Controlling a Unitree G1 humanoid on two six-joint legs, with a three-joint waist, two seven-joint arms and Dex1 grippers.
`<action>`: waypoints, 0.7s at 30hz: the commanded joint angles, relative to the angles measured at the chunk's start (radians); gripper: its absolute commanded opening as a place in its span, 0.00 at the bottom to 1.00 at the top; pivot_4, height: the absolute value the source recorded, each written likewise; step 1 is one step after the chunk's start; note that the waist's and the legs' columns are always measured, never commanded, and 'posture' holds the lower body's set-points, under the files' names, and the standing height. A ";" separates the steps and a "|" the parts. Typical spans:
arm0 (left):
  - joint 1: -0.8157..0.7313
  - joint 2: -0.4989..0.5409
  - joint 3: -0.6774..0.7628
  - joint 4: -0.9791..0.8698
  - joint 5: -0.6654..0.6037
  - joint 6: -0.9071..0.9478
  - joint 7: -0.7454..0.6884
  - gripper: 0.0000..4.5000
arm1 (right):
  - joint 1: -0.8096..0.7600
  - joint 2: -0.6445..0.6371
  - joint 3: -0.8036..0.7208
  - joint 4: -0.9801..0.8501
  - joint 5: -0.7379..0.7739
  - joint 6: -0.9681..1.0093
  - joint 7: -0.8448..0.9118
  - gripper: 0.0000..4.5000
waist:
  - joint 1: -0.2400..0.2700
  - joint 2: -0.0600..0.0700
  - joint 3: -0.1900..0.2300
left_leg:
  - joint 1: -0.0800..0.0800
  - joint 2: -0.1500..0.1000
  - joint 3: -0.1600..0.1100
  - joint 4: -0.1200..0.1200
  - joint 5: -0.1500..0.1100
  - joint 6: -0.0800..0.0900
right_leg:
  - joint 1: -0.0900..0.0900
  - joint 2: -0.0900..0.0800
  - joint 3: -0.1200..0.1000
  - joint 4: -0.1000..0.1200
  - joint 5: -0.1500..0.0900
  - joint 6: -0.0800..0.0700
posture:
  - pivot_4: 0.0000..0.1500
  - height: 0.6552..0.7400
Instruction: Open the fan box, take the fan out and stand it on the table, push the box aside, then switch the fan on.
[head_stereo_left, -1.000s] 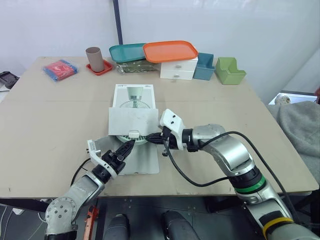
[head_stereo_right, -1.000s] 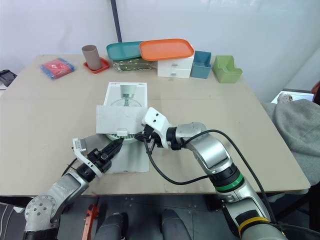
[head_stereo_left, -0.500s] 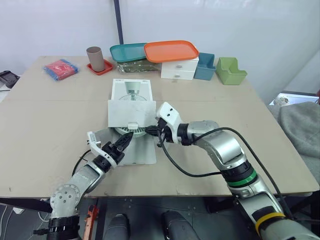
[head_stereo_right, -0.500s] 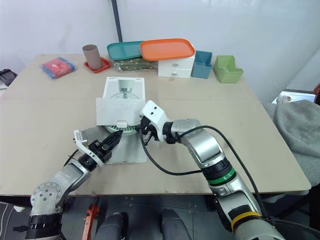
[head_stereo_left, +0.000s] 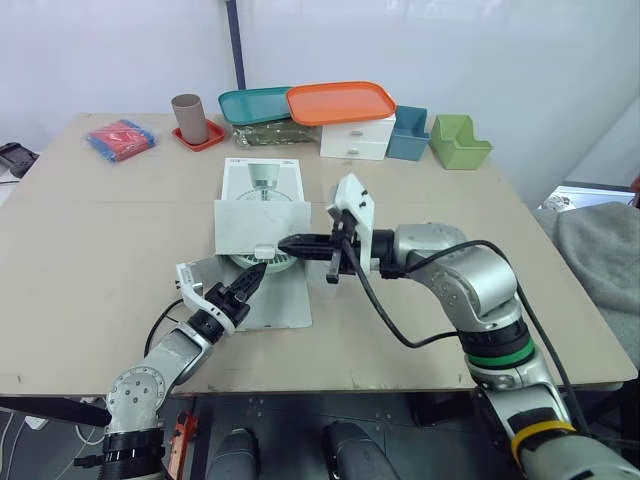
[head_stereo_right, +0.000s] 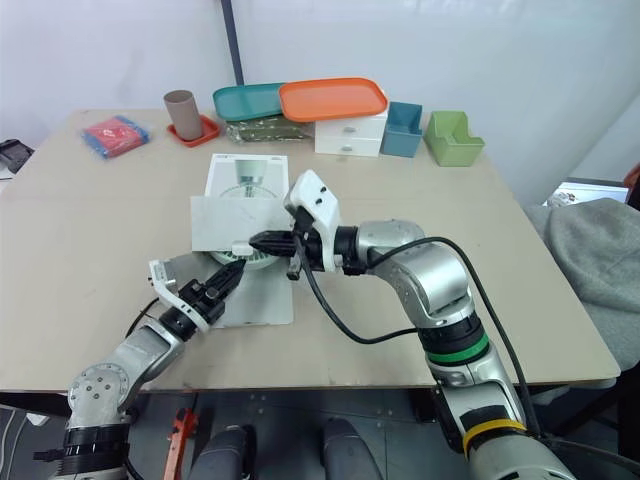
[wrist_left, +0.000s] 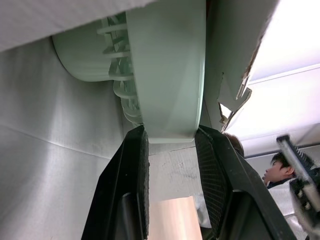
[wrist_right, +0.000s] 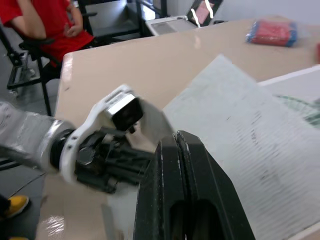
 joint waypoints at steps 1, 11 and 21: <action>0.028 -0.003 0.008 0.031 0.045 0.009 0.026 0.20 | -0.015 0.019 0.046 0.094 -0.092 -0.066 -0.060 0.00 | 0.000 -0.001 0.000 | 0.000 0.000 0.000 0.000 0.000 0.000 | 0.000 0.000 0.000 0.000 0.000 0.000 | 1.00 1.00; 0.037 -0.019 0.014 0.020 0.054 0.011 0.029 0.20 | -0.044 0.110 0.071 0.252 -0.180 -0.135 -0.127 0.00 | 0.001 0.000 0.000 | -0.002 0.000 -0.001 0.000 0.000 0.000 | 0.000 0.000 0.000 0.000 0.000 0.001 | 1.00 1.00; 0.088 -0.037 0.030 -0.027 0.019 0.018 0.057 0.20 | -0.037 0.115 0.063 0.266 -0.203 -0.135 -0.136 0.00 | -0.001 0.000 0.000 | -0.001 0.000 -0.001 -0.001 0.000 0.000 | 0.000 0.000 0.000 0.000 -0.001 0.000 | 1.00 1.00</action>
